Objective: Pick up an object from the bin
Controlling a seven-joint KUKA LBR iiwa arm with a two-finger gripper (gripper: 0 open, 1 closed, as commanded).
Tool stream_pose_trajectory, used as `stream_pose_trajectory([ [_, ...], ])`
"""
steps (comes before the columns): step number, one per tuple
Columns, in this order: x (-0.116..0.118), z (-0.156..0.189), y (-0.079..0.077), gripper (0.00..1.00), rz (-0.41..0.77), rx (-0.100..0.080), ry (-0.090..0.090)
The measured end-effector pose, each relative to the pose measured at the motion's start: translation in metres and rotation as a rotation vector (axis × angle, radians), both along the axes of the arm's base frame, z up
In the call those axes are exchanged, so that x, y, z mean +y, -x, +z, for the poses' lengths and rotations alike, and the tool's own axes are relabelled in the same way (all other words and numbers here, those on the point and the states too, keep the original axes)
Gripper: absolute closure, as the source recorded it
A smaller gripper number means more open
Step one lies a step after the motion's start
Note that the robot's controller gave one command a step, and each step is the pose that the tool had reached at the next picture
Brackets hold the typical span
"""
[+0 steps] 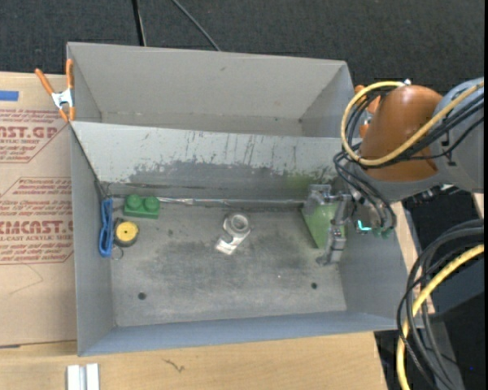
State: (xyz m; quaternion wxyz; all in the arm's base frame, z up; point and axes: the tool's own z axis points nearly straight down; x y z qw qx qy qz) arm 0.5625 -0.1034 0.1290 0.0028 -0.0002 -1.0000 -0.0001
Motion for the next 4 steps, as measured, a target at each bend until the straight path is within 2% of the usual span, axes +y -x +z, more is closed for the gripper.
stream_pose_trajectory([
  [1,-0.0226,-0.0415,-0.0284,0.0,-0.039,-0.034,-0.017],
  [3,-0.0311,-0.0494,-0.0354,0.0,-0.054,-0.031,-0.024],
  [4,-0.0302,-0.049,-0.0356,1.0,-0.054,-0.032,-0.024],
])
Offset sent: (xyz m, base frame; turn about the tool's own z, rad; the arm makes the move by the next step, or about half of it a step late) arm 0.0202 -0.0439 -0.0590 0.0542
